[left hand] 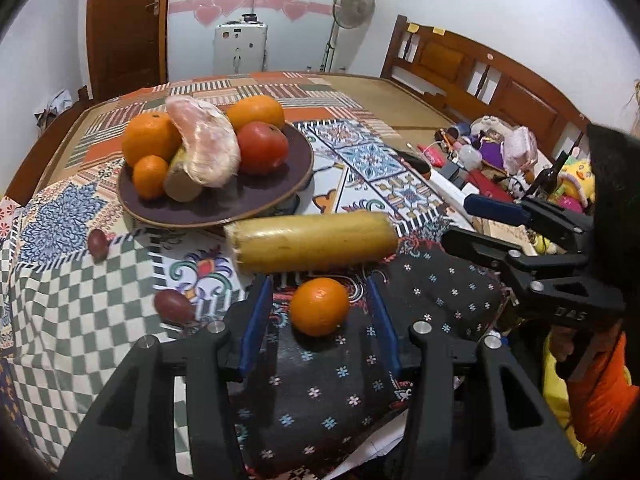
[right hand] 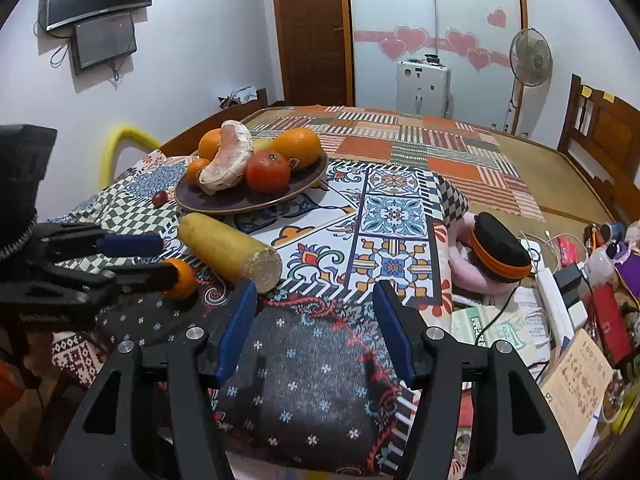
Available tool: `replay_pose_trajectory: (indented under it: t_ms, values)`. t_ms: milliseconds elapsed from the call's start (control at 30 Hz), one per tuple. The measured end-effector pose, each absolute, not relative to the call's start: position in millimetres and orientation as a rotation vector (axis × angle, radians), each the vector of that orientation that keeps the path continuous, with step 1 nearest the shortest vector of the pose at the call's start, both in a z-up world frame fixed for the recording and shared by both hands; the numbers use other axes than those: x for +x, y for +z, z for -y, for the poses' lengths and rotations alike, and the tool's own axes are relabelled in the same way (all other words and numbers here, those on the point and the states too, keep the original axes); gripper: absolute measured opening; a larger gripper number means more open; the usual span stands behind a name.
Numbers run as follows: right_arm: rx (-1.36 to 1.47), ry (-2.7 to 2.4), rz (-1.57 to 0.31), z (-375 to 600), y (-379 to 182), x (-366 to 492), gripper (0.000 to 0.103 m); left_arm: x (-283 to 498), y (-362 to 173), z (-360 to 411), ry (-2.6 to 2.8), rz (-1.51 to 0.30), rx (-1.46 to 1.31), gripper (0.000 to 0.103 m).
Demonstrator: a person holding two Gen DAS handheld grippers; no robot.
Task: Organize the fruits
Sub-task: 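Grasp another mandarin with the left tool while the right tool reaches the corn cob, then grasp and lift the yellow corn cob upright with the right tool while the left tool holds the mandarin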
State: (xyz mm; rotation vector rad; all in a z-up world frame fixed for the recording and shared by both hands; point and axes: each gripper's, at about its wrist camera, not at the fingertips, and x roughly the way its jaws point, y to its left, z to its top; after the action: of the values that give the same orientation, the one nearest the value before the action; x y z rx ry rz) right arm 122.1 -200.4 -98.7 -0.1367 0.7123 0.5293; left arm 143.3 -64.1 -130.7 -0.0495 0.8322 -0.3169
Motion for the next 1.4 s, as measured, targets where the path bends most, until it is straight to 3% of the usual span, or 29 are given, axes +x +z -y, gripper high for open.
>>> replay_pose_trajectory:
  t_ms: [100, 200, 833, 1167, 1400]
  values:
    - [-0.139, 0.547, -0.717, 196, -100, 122, 0.057, 145, -139, 70, -0.302, -0.836, -0.038, 0.048]
    - [-0.151, 0.576, -0.715, 186, -102, 124, 0.058, 144, -143, 71, -0.301, -0.831, -0.030, 0.033]
    - [-0.248, 0.721, -0.767, 130, -119, 155, 0.063, 112, -128, -20, -0.157, -0.762, -0.064, 0.033]
    - [-0.301, 0.748, -0.733, 136, -116, 110, 0.039, 106, -135, -22, -0.155, -0.774, -0.072, 0.033]
    - [-0.303, 0.704, -0.729, 121, -131, 103, 0.041, 102, -131, -18, -0.162, -0.764, -0.077, 0.033]
